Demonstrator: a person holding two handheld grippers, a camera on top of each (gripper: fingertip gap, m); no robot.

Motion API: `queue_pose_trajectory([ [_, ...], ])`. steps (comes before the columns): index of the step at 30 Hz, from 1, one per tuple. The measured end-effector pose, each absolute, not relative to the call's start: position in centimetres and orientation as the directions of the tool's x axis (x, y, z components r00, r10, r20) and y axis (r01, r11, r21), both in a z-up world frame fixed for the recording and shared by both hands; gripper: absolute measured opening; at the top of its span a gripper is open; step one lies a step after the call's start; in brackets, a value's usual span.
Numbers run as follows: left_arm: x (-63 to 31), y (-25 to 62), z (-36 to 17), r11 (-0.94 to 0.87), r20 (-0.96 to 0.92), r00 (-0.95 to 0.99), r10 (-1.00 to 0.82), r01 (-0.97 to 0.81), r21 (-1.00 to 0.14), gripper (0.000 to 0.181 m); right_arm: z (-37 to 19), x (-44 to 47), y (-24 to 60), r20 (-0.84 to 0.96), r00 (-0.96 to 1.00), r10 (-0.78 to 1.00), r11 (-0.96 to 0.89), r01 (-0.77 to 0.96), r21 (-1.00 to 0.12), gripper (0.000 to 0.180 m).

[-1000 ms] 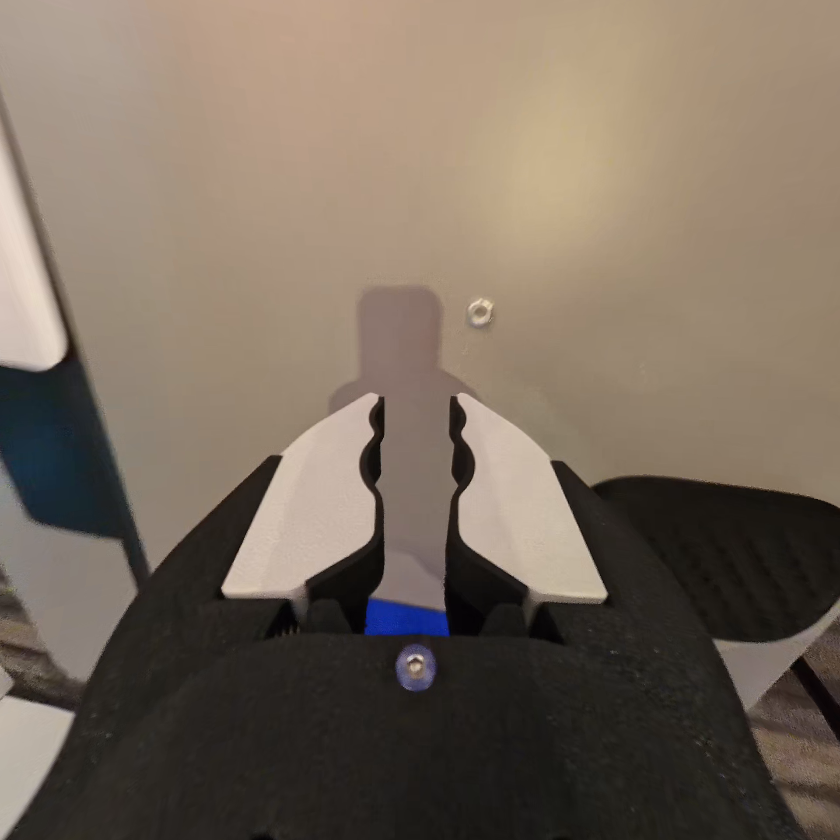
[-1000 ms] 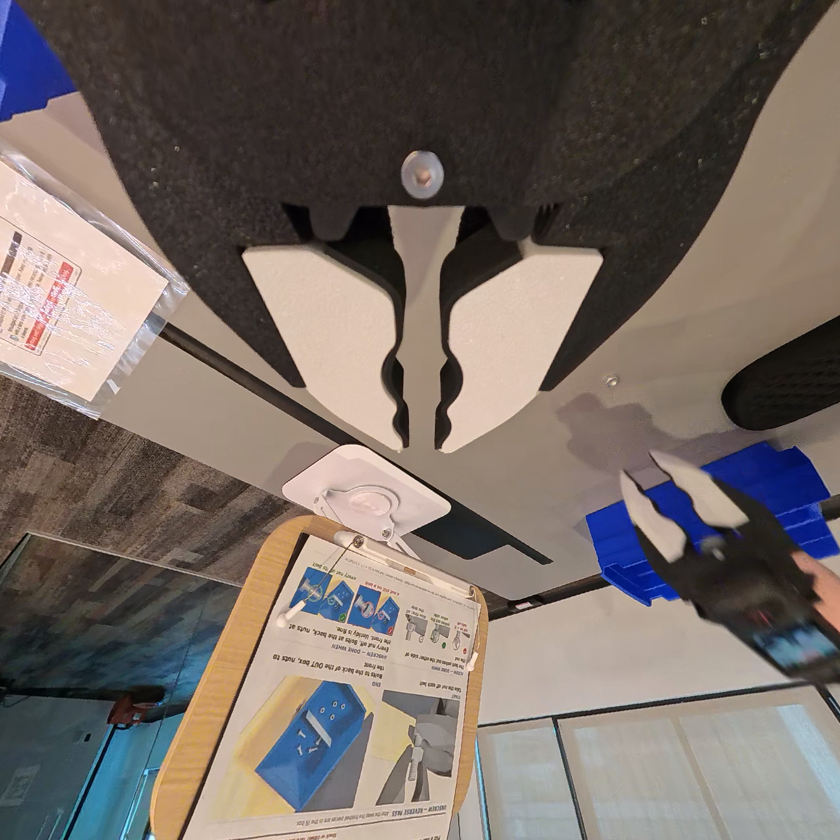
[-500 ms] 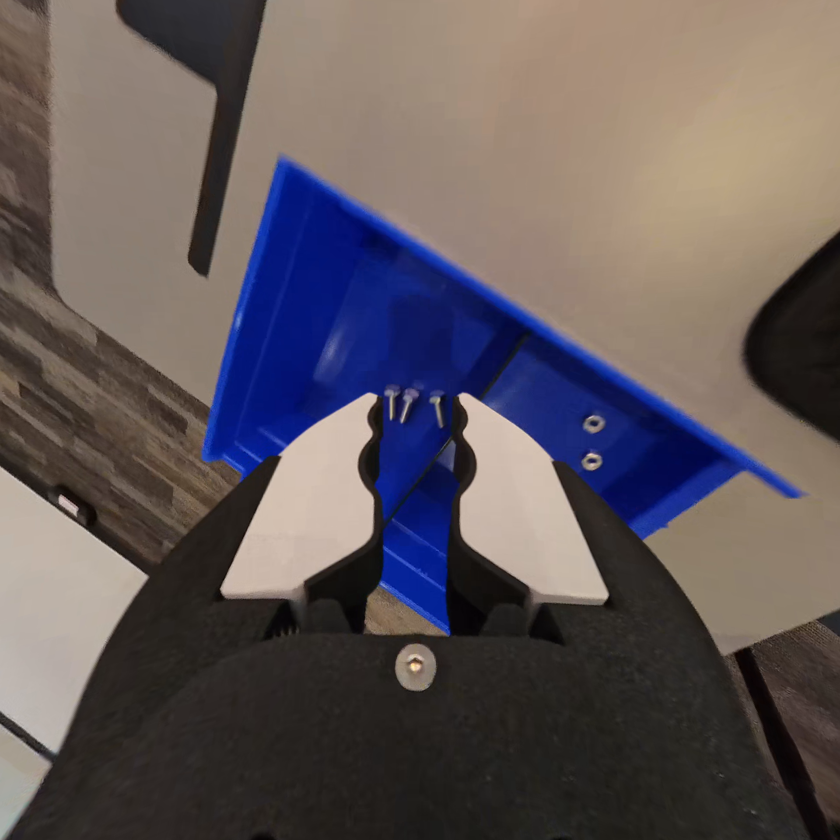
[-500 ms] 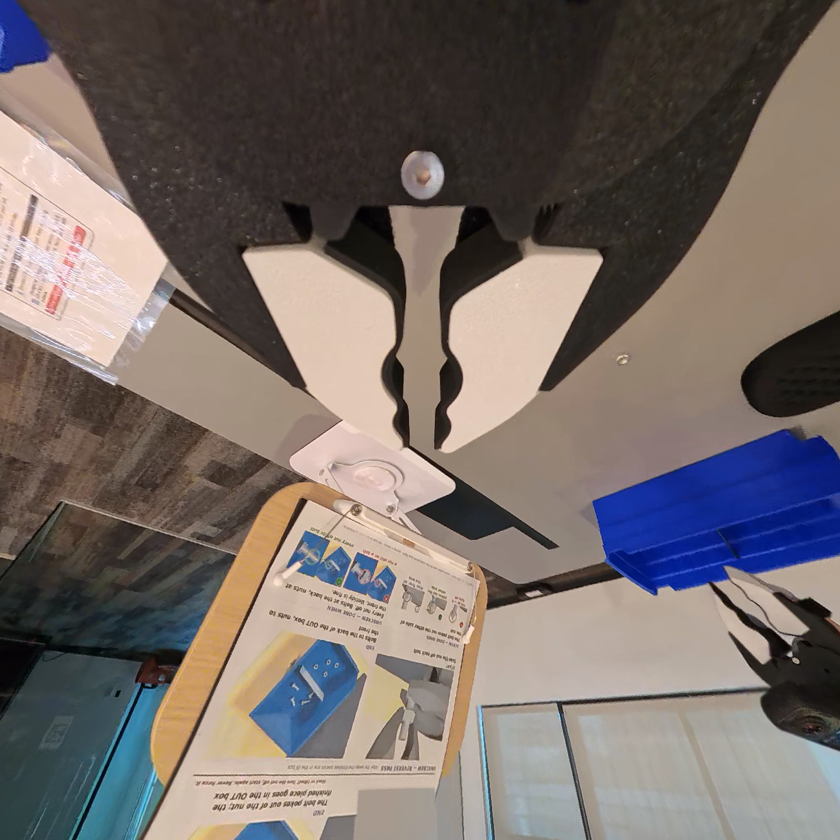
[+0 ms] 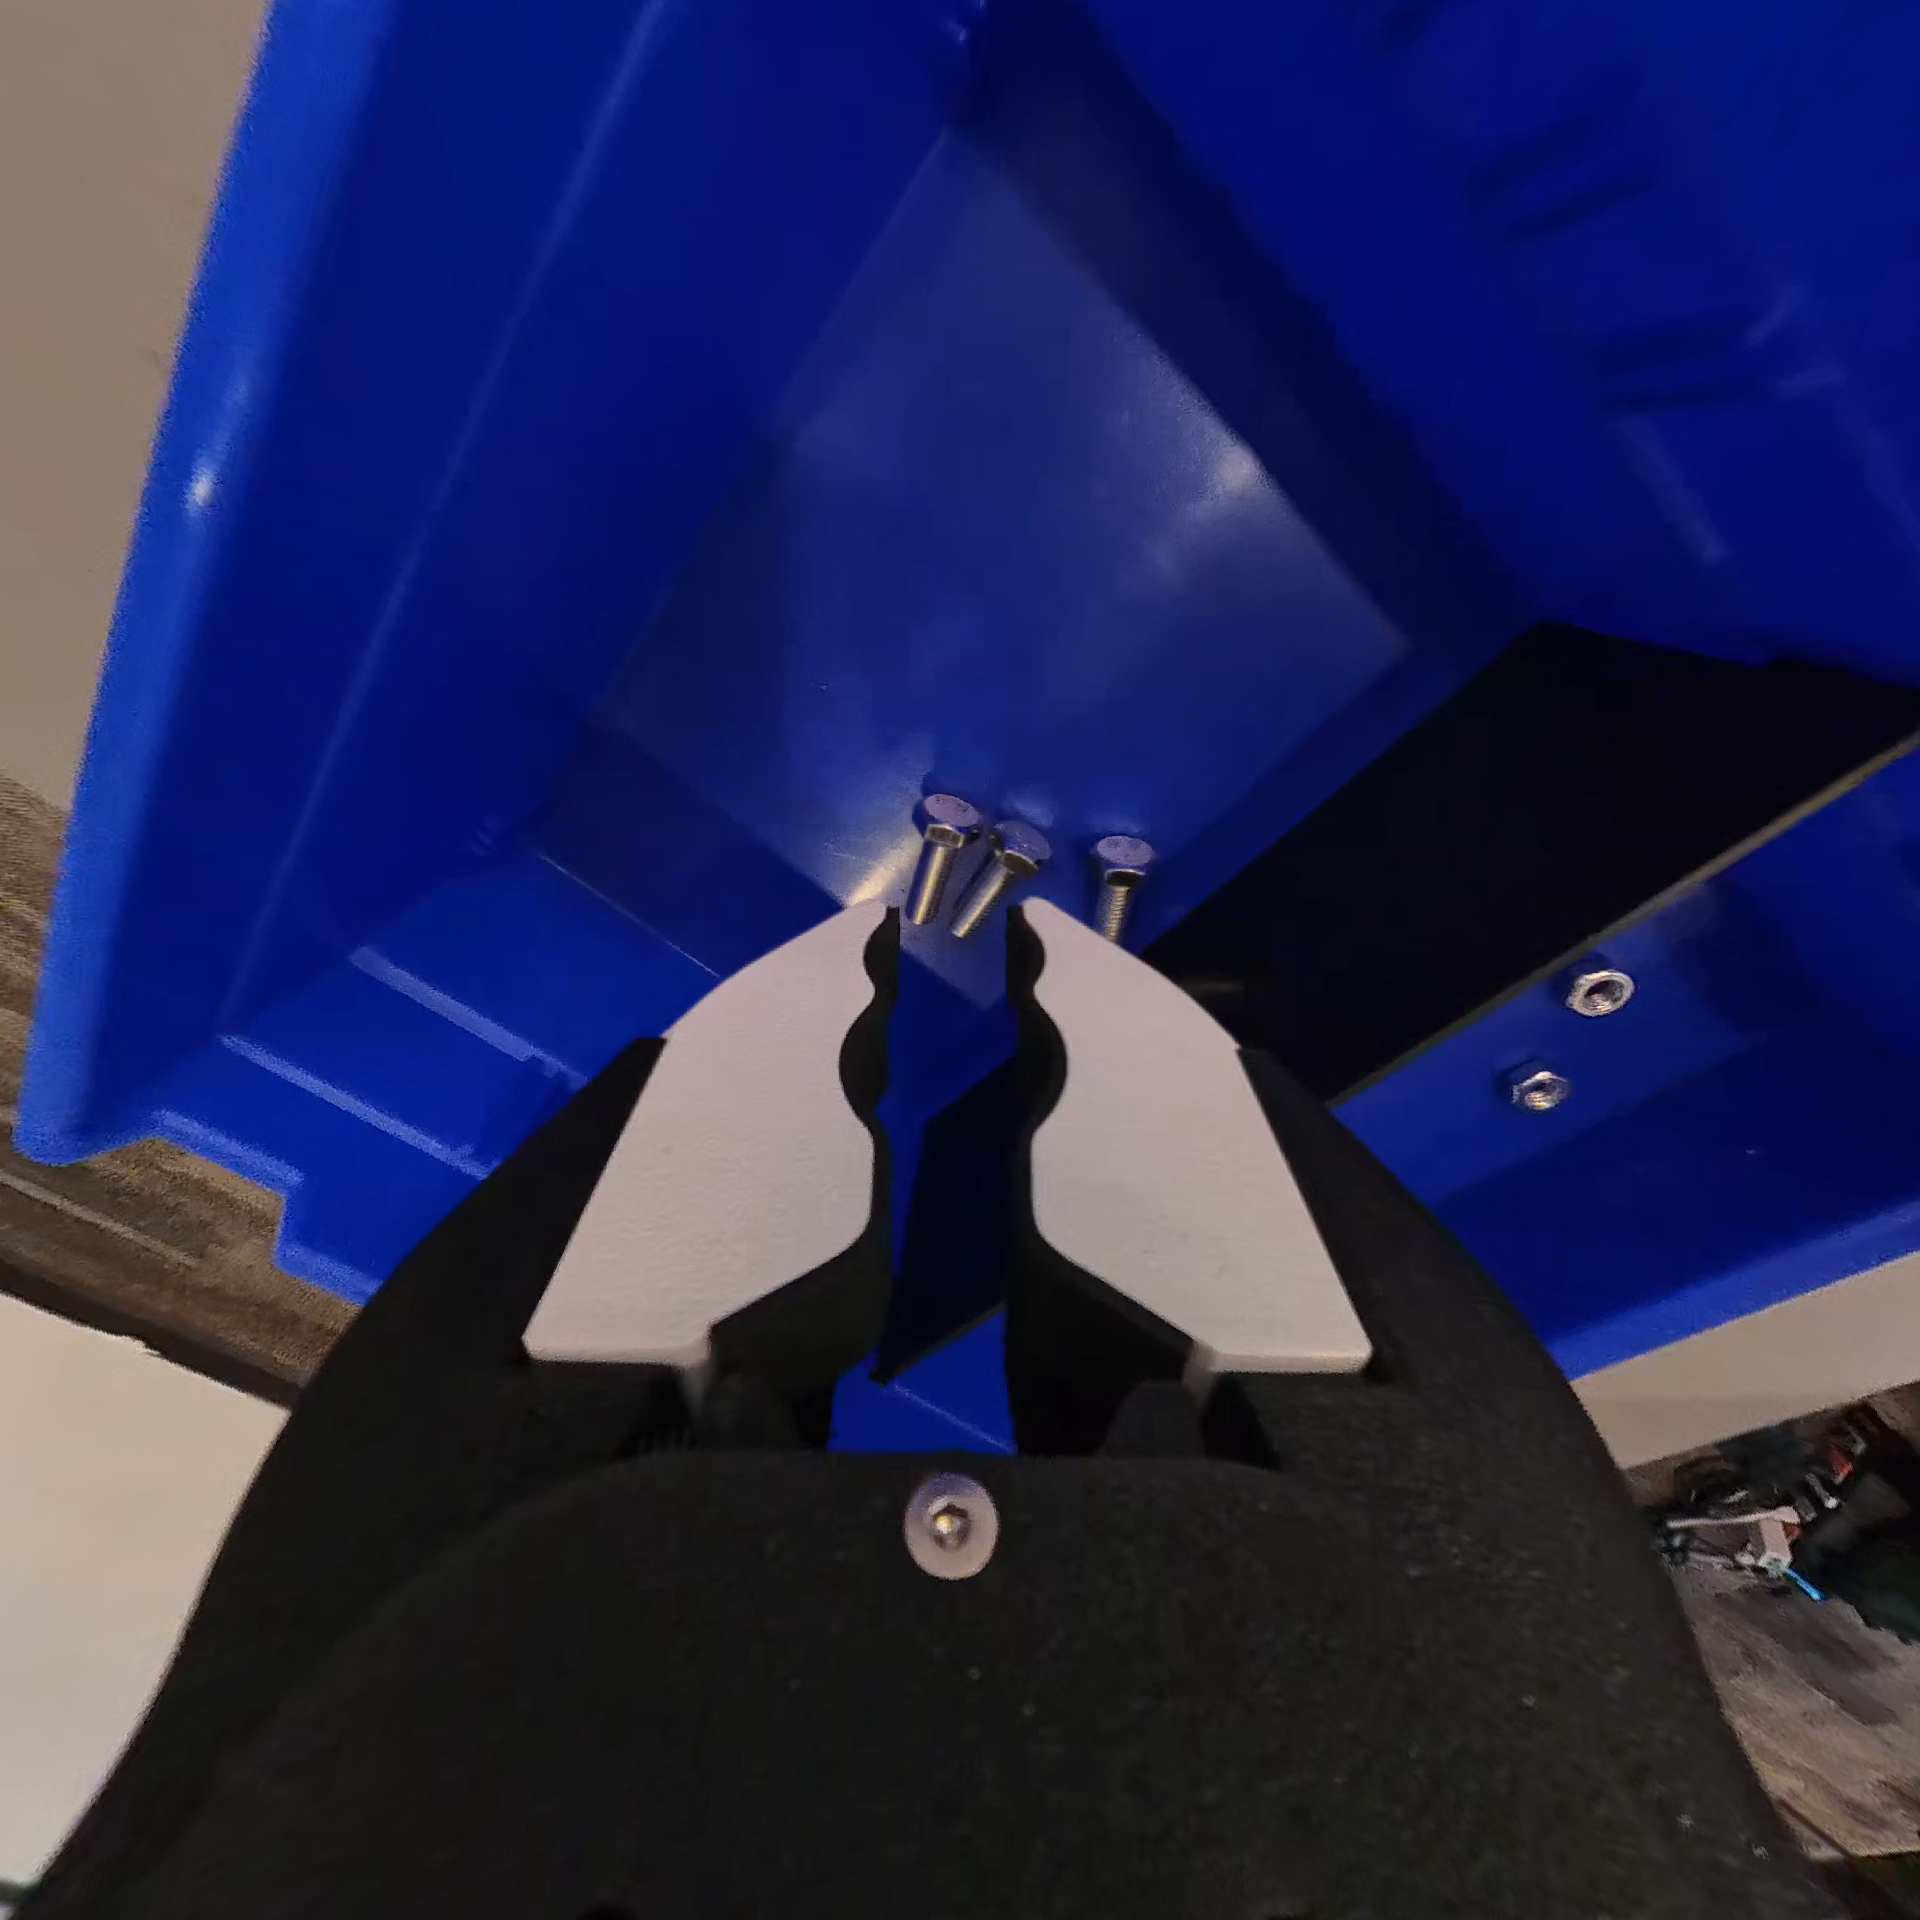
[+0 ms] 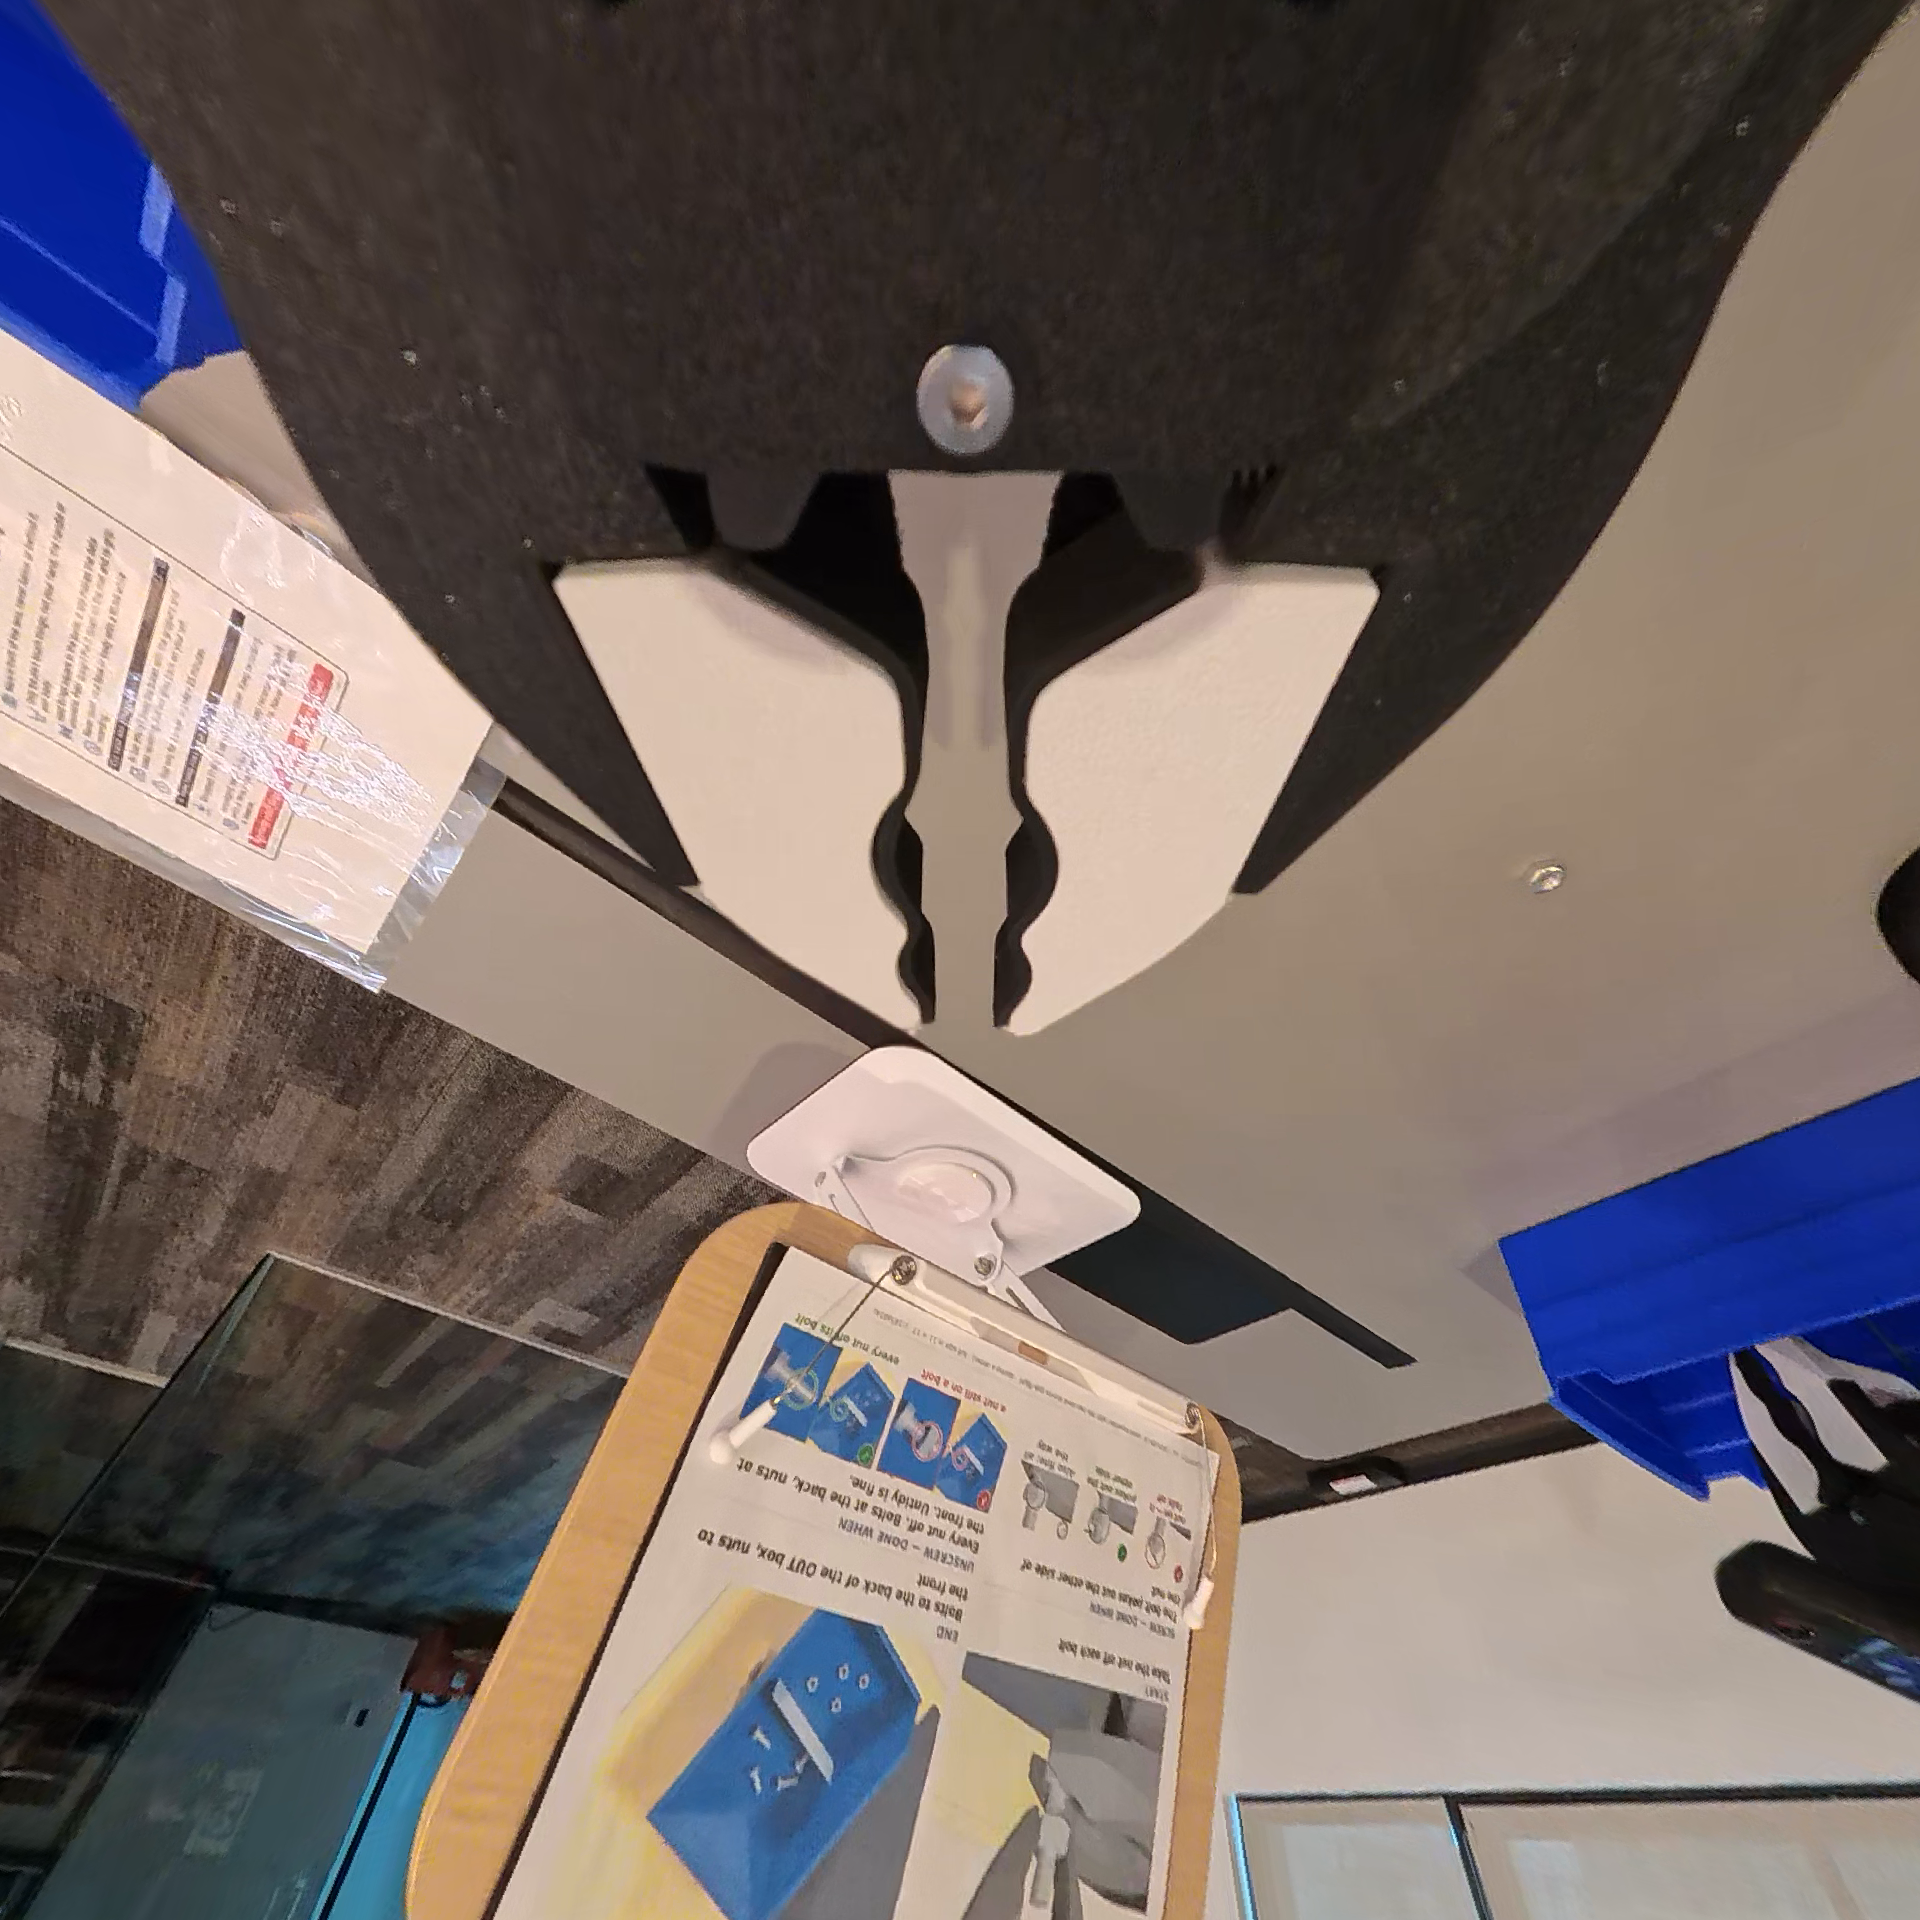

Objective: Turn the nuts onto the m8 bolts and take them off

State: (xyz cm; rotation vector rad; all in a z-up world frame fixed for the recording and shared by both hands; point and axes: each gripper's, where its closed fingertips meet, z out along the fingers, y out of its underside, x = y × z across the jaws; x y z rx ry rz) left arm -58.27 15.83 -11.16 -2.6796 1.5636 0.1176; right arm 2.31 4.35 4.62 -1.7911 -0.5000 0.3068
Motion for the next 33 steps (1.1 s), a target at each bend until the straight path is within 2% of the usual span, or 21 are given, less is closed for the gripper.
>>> queue_pose_trajectory([
  [11,-58.7,15.9,-13.6,-0.357,-0.078,0.349,-0.934,-0.925,0.129,0.021,3.4,2.4,4.9,0.061,0.87,0.489,-0.256,0.21,-0.944,0.01],
  [16,-59.2,16.3,-14.3,-0.333,-0.092,0.321,-0.943,-0.926,0.177,0.016,3.5,2.5,4.9,0.058,0.87,0.489,-0.252,0.204,-0.946,0.01],
  [23,-59.6,16.4,-15.2,-0.331,-0.079,0.322,-0.943,-0.925,0.188,0.016,3.3,2.3,5.0,0.063,0.867,0.494,-0.258,0.215,-0.942,0.01],
  [33,-59.4,16.6,-15.4,-0.373,-0.016,0.374,-0.927,-0.921,0.112,0.01,2.9,2.2,5.1,0.076,0.866,0.495,-0.275,0.239,-0.931,0.01],
])
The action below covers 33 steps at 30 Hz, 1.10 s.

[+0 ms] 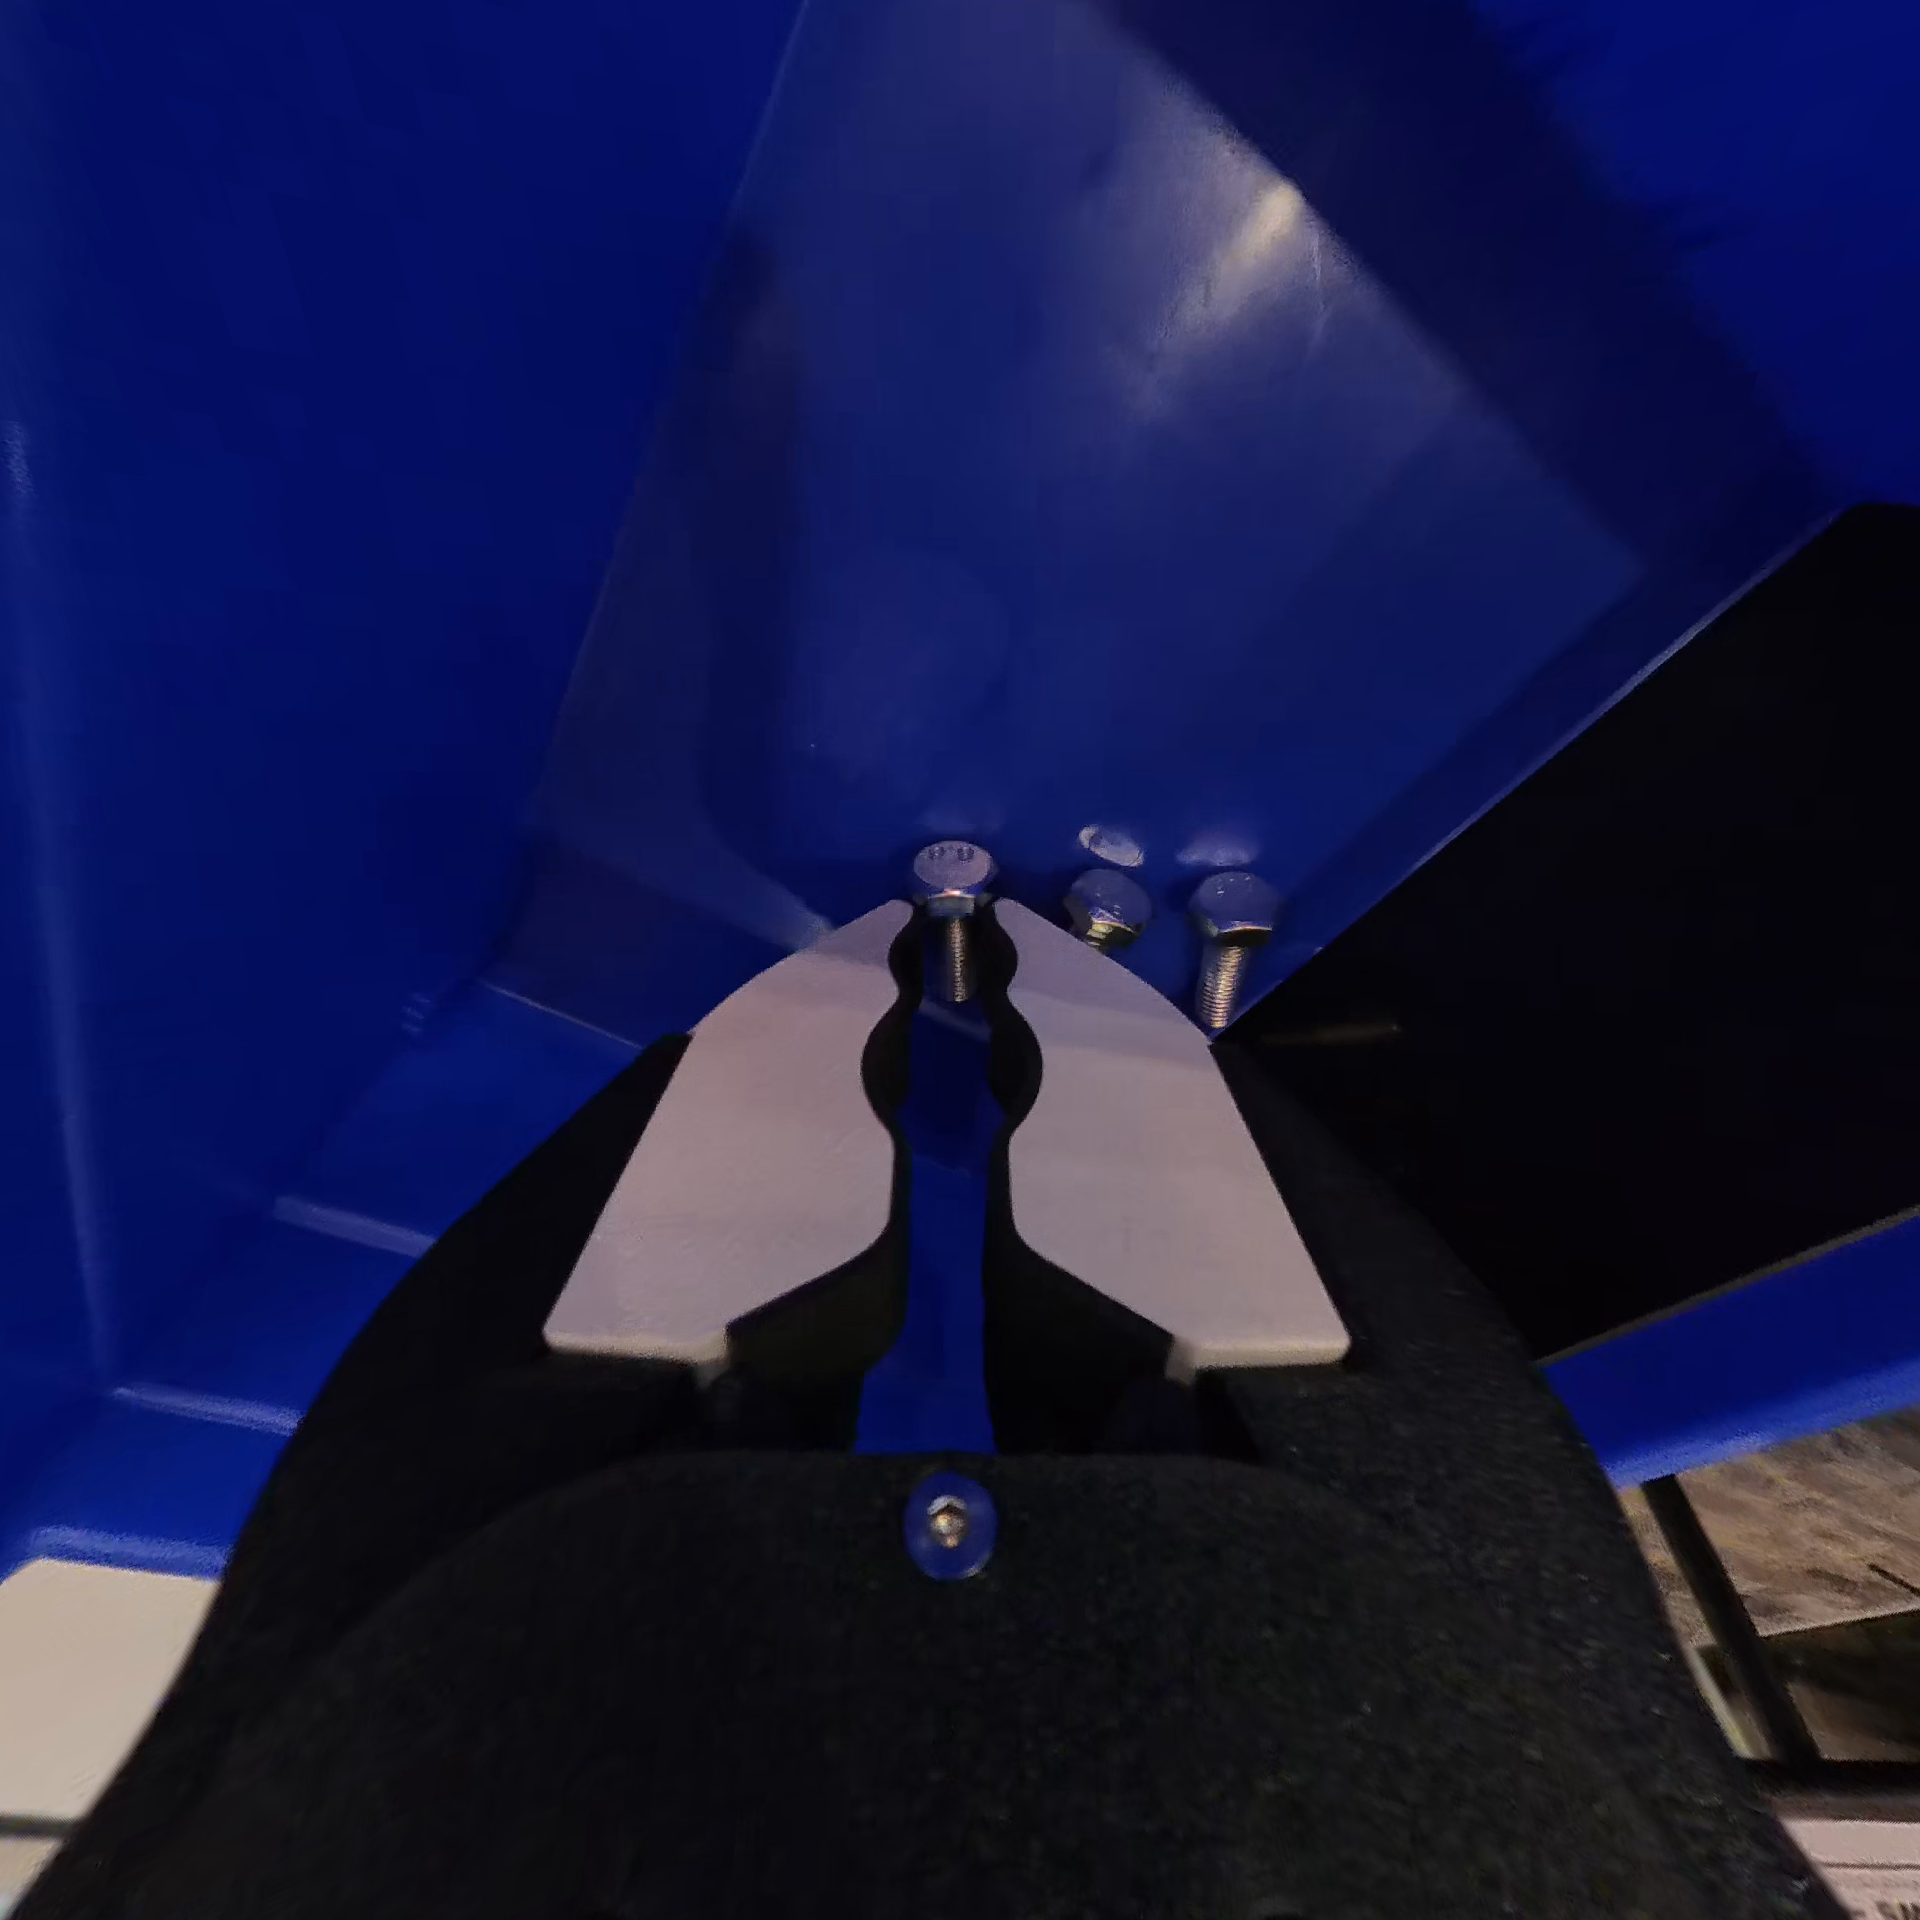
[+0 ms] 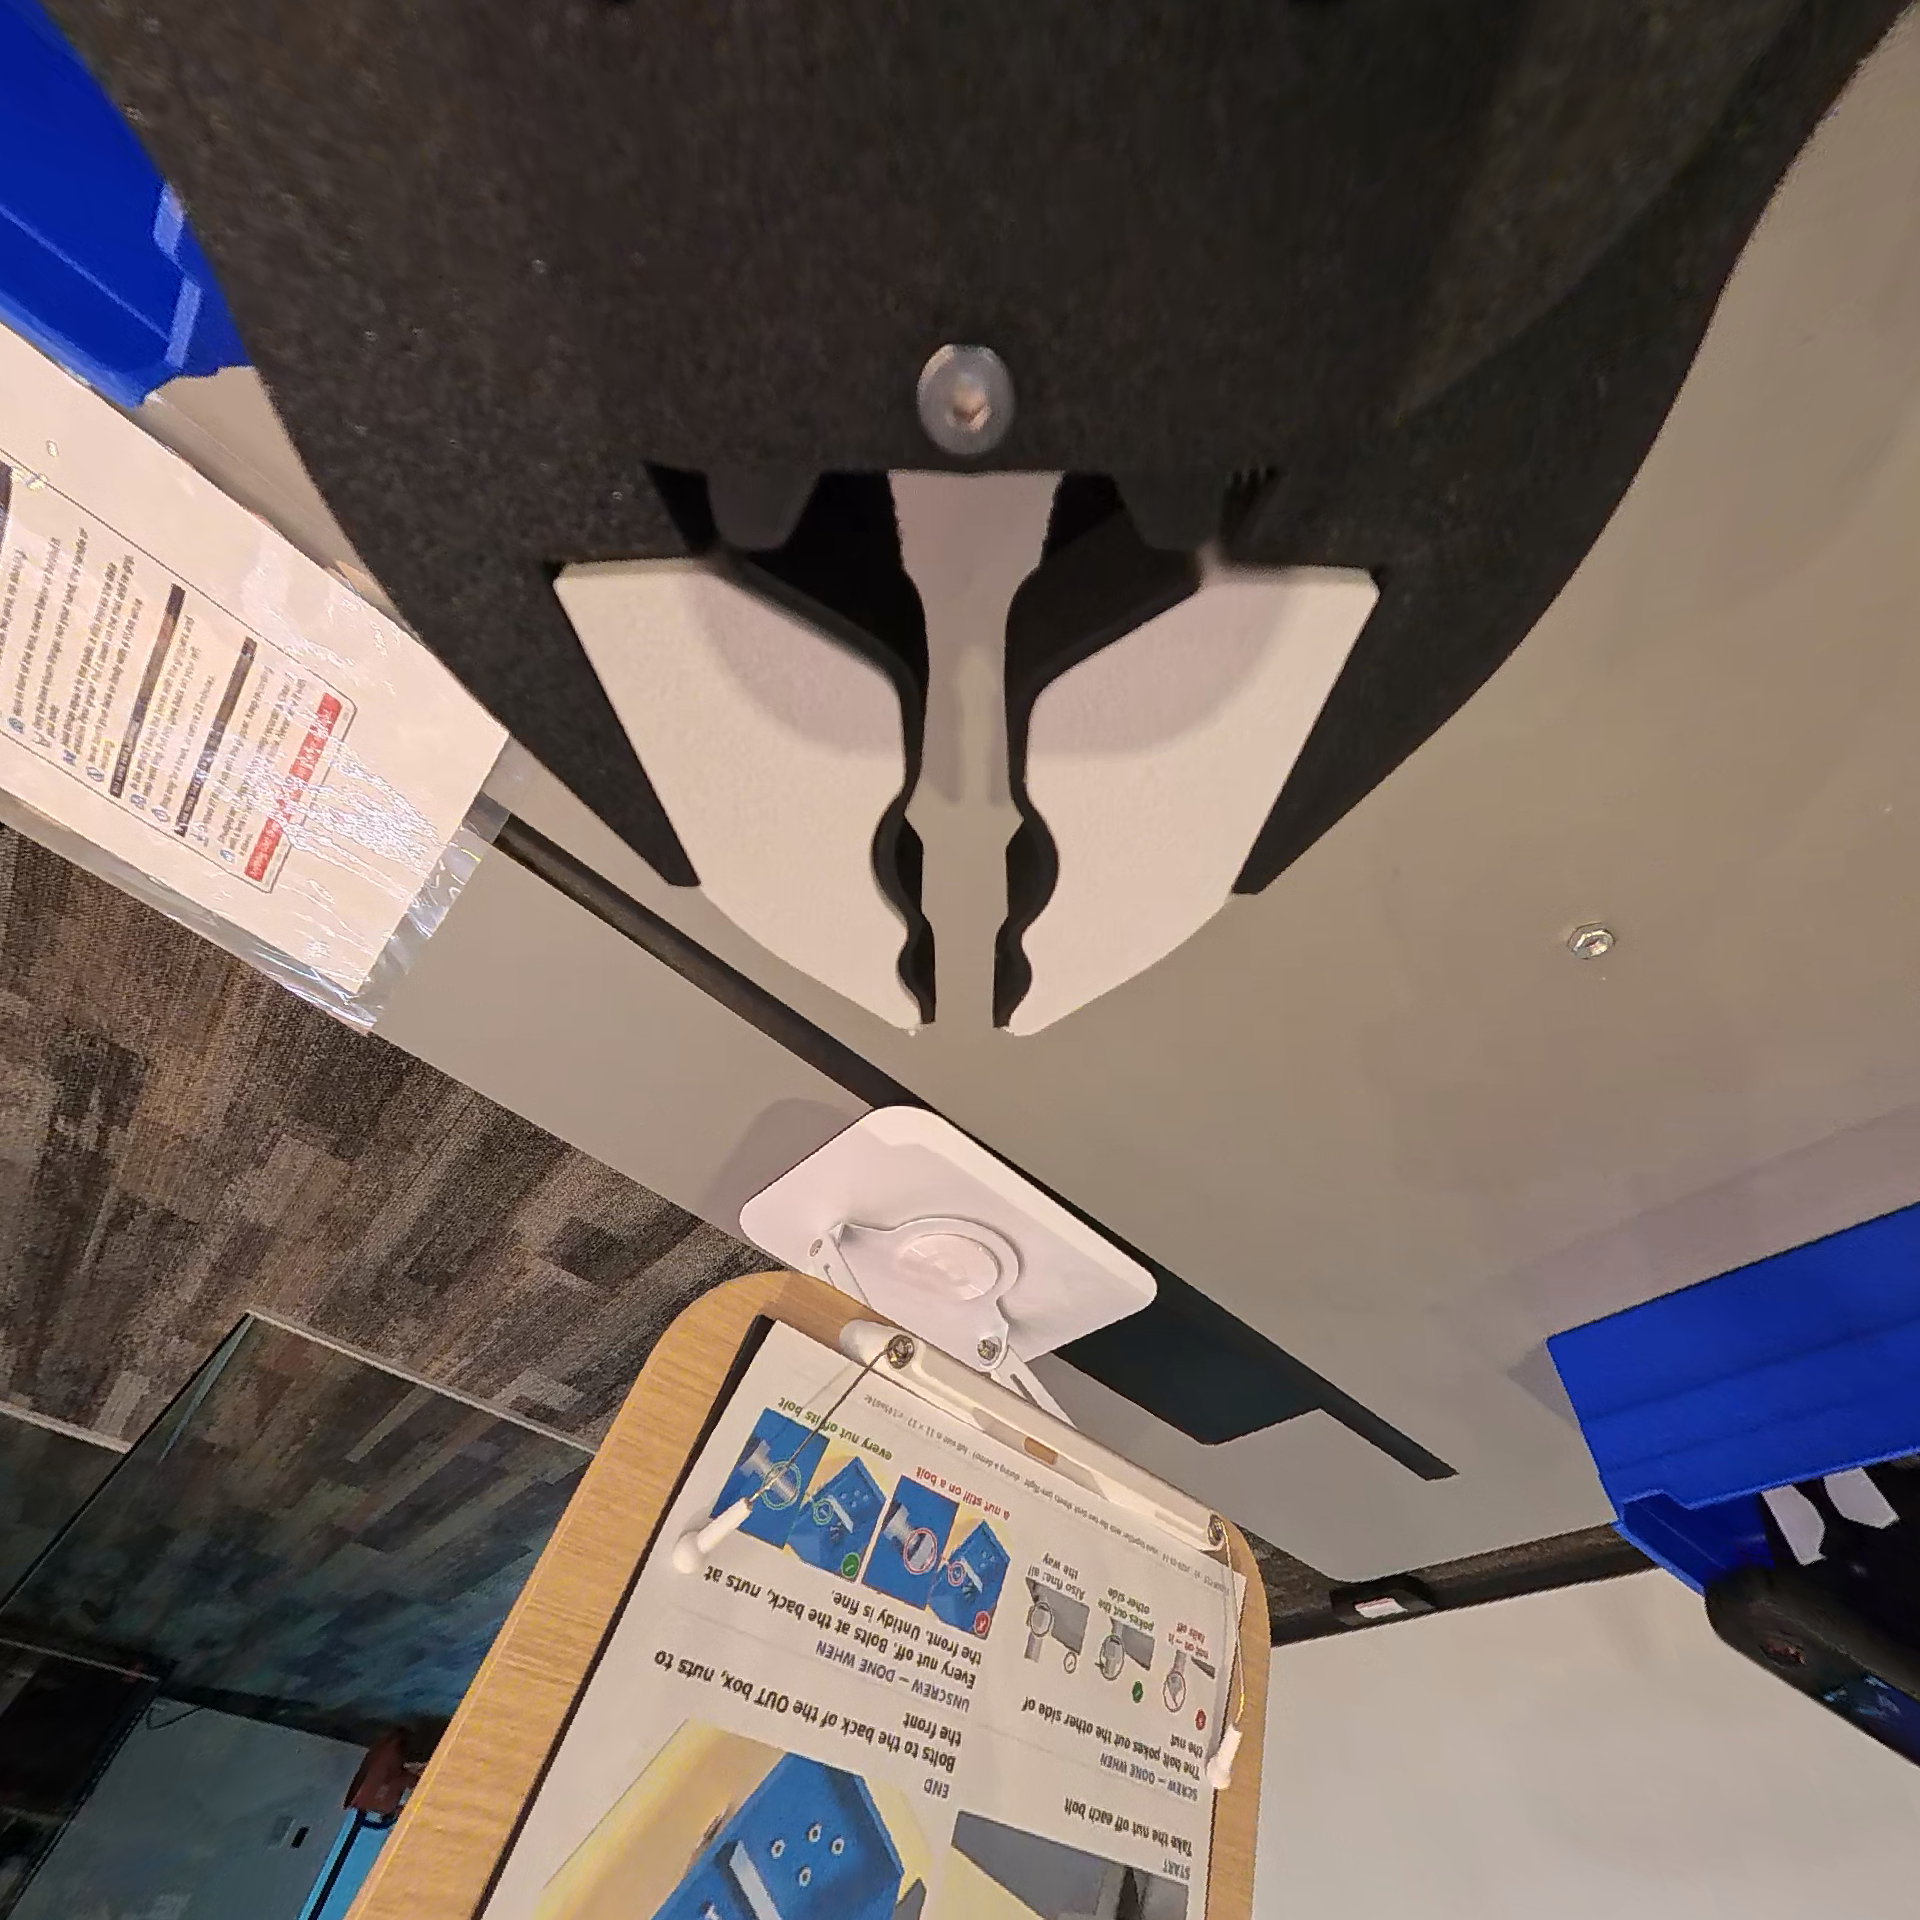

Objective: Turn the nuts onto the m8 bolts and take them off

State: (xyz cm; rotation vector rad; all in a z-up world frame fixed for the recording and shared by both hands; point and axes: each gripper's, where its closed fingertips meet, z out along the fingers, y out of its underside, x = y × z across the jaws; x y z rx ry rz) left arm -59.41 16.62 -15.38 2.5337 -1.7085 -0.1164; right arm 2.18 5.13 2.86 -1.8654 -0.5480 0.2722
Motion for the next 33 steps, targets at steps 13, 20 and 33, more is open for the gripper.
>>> queue_pose_trajectory([
  [13,-58.9,16.6,-11.5,-0.394,-0.068,0.39,-0.918,-0.918,0.043,0.009,3.8,2.1,4.6,0.071,0.859,0.508,-0.243,0.222,-0.944,0.01],
  [20,-53.0,16.0,-3.0,-0.268,-0.182,0.267,-0.946,-0.963,-0.018,0.008,5.1,2.1,3.9,0.07,0.852,0.519,-0.202,0.202,-0.959,0.01],
  [33,-24.2,5.1,-5.7,0.281,-0.101,-0.273,-0.957,-0.957,-0.072,0.008,5.3,3.1,1.6,0.096,0.838,0.536,-0.21,0.243,-0.947,0.01],
])
